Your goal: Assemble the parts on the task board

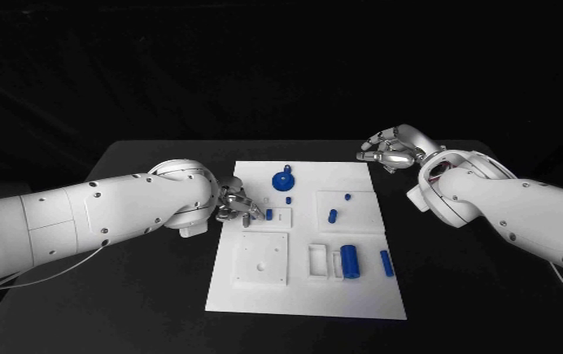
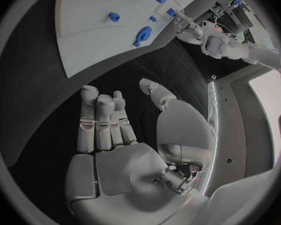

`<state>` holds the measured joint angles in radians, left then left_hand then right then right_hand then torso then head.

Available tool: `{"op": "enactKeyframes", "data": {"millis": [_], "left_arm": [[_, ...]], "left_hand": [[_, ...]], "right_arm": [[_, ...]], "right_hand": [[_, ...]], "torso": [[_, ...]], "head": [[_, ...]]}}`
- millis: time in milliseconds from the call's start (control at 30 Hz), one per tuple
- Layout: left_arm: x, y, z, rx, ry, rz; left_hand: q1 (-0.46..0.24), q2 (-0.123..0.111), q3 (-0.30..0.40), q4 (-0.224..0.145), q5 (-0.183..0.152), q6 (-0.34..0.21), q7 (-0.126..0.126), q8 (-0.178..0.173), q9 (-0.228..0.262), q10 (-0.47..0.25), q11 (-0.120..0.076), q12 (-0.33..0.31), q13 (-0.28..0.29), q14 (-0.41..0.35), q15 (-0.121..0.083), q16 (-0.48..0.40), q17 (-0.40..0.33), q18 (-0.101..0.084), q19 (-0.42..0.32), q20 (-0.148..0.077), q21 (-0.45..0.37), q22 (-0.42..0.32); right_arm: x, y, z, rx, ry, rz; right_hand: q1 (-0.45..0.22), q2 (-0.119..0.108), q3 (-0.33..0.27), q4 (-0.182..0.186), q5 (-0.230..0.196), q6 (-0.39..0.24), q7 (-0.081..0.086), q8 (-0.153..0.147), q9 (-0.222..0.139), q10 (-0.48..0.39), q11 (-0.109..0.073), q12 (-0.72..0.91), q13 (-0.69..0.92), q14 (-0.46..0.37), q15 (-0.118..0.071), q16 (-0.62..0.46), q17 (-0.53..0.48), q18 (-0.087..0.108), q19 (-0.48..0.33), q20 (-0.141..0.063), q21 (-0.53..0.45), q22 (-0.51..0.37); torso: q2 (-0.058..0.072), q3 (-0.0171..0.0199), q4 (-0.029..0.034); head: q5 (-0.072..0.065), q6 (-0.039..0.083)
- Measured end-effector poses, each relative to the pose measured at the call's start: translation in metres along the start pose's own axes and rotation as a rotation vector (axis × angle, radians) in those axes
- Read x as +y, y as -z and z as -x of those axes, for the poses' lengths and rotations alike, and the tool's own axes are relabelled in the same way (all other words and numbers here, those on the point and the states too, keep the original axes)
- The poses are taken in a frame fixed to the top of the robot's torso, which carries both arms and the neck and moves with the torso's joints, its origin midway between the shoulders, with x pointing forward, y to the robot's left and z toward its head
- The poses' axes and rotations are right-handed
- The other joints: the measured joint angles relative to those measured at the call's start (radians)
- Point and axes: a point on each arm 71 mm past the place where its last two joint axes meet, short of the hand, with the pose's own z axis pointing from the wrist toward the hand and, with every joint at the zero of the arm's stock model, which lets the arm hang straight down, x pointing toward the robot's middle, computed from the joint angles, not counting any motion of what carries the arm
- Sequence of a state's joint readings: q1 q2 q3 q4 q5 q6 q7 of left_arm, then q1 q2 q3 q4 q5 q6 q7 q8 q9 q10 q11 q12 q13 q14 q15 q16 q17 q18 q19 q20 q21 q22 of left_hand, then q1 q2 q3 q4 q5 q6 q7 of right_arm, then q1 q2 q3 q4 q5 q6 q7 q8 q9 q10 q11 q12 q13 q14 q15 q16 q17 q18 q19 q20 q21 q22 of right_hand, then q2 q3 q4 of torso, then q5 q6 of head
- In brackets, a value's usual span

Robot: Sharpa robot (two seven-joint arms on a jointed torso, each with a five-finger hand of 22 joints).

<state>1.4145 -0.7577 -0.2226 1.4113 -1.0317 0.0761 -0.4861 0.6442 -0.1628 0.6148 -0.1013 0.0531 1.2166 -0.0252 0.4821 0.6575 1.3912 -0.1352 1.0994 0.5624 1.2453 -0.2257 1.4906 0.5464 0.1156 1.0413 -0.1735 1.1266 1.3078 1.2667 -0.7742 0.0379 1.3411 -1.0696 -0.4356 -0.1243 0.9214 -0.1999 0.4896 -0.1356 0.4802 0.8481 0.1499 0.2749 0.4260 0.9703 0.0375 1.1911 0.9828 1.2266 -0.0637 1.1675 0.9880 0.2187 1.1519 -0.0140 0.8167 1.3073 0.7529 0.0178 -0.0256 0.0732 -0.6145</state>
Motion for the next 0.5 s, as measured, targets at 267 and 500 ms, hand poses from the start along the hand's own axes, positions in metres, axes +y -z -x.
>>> {"op": "enactKeyframes", "data": {"millis": [267, 500], "left_arm": [[0.0038, 0.0016, 0.0050, -0.025, 0.016, 0.005], [0.0027, 0.0044, 0.0101, -0.054, 0.037, -0.003]], "left_hand": [[0.028, -0.069, 0.020, 0.055, 0.000, -0.029, 0.009, -0.008, 0.000, -0.003, 0.003, -0.017, -0.008, -0.013, -0.001, -0.019, -0.004, 0.000, 0.000, 0.000, -0.008, -0.002], [0.074, -0.116, 0.021, 0.075, 0.000, -0.181, 0.057, -0.074, -0.019, -0.031, 0.052, -0.068, -0.034, -0.053, 0.033, -0.070, -0.031, -0.003, -0.029, 0.011, -0.037, -0.017]], "right_arm": [[-0.0001, -0.0002, 0.0000, 0.000, 0.000, 0.000], [-0.0001, -0.0004, -0.0002, 0.000, 0.000, 0.000]], "right_hand": [[0.000, 0.000, 0.000, 0.000, 0.000, -0.001, 0.001, 0.000, 0.000, 0.000, 0.000, 0.000, 0.000, 0.000, 0.000, 0.000, -0.001, 0.000, 0.000, 0.000, 0.000, 0.000], [0.000, 0.000, 0.000, 0.000, 0.000, -0.002, 0.002, 0.000, -0.001, 0.000, 0.000, 0.000, -0.001, 0.000, 0.000, 0.000, -0.001, 0.000, 0.000, 0.000, 0.000, 0.000]], "torso": [[0.000, -0.0008, -0.0006], [0.000, -0.0008, -0.0006]], "head": [[-0.003, 0.001], [-0.007, 0.003]]}}
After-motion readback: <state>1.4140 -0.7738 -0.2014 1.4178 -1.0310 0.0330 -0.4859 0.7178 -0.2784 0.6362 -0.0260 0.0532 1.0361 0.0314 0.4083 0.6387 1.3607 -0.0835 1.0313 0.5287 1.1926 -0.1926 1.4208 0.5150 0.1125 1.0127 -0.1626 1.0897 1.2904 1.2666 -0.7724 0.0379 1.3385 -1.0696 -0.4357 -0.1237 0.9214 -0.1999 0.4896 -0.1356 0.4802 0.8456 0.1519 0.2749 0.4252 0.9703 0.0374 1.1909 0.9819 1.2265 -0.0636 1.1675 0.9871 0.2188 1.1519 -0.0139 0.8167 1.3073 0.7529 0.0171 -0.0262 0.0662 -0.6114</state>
